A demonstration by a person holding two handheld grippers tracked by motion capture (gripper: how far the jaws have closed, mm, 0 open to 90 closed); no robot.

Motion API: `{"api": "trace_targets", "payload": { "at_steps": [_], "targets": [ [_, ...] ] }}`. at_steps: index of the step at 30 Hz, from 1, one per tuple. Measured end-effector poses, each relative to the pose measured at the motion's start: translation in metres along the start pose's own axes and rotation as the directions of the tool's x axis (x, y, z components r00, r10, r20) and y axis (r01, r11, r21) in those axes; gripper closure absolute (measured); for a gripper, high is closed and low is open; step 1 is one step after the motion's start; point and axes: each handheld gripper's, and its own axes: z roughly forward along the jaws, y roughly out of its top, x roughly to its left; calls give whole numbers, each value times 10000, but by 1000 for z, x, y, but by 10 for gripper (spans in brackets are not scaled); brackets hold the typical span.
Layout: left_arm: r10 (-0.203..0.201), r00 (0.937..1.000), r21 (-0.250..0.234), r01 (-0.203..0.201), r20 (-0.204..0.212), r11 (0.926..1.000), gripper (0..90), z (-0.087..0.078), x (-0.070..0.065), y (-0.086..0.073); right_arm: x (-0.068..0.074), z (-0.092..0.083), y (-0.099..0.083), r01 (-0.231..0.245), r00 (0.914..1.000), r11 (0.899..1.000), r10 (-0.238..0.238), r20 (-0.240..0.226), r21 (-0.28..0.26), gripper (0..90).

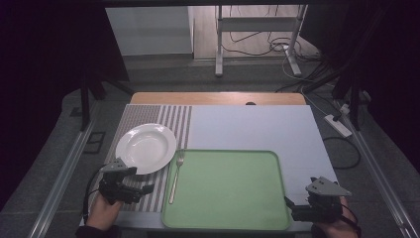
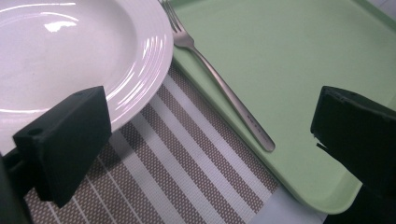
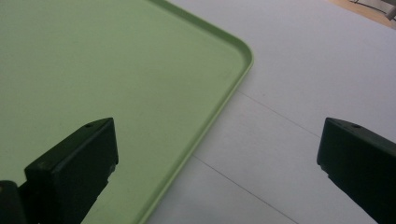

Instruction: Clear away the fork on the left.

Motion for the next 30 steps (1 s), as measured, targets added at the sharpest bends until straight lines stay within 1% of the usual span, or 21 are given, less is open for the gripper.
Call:
{"api": "trace_targets", "payload": {
  "at_steps": [1, 6, 13, 20, 23, 26, 30],
  "targets": [
    [-64, 10000, -17, 64, -1, 10000, 0, -1, 0, -2, 0, 0, 0, 0, 10000, 10000, 0, -1, 1, 0],
    [-139, 9999, -34, 138, -49, 9999, 0, -6, 0, -8, 0, 0, 0, -8, 10000, 10000, 8, 6, -7, 0],
    [-372, 9990, 22, 373, -229, 9993, 0, -13, 1, -18, 0, 0, 0, -15, 10000, 10000, 15, 12, 1, 0],
    [-416, 9983, 91, 420, -415, 9991, 0, -19, -1, -26, 0, 0, 0, -23, 10000, 10000, 23, 10, 21, 0],
    [-431, 9979, -51, 429, -488, 9991, 0, -23, -2, -28, 0, 0, 0, -19, 10000, 10000, 19, 9, 23, 0],
    [-534, 9971, -209, 523, -541, 9984, 0, -26, -2, -31, 0, 0, 0, -13, 10000, 10000, 13, 13, 26, 0],
    [-571, 9946, -217, 554, -865, 9982, 0, -30, -4, -33, 0, 0, 0, -17, 10000, 10000, 17, 37, 36, 0]
  ]
}}
